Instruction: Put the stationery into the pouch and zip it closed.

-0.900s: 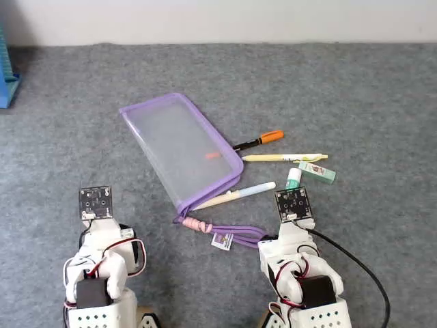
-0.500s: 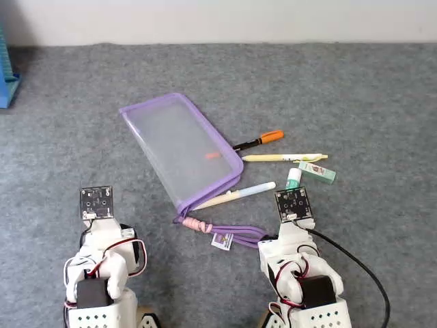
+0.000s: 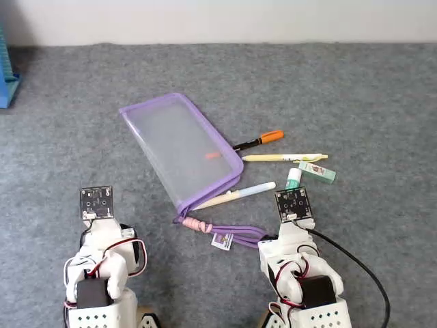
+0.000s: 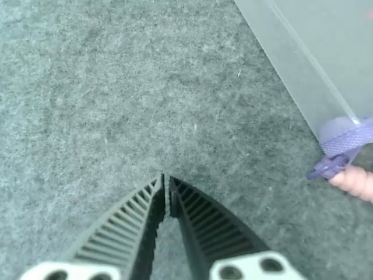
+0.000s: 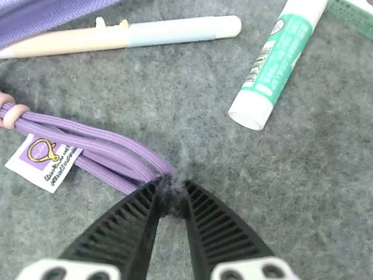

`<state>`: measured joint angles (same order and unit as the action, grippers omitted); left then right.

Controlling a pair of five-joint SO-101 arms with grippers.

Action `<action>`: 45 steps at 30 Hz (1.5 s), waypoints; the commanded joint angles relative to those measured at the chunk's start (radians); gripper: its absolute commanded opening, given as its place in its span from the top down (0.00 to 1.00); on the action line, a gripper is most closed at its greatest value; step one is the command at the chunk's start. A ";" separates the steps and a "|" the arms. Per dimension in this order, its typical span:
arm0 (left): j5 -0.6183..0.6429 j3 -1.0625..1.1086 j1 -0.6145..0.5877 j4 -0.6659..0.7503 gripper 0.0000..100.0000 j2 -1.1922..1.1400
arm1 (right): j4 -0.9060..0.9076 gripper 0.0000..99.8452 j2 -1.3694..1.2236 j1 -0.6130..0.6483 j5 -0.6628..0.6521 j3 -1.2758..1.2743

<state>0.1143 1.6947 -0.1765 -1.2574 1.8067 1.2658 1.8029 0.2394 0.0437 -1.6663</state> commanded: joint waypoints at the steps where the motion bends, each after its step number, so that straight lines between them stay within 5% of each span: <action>1: 0.006 -0.012 0.003 -0.003 0.99 0.015 | -0.012 0.97 0.007 0.005 0.002 -0.017; 31: 0.006 -0.012 0.003 -0.003 0.99 0.015 | 0.038 0.97 0.005 0.008 -0.005 -0.017; 45: 0.006 -0.012 0.003 -0.003 0.99 0.015 | -0.065 0.98 -0.002 -0.094 -0.245 0.147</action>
<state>0.1143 1.6947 -0.1765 -1.2574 1.8067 1.2152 1.8136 0.1596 -0.1665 -1.6003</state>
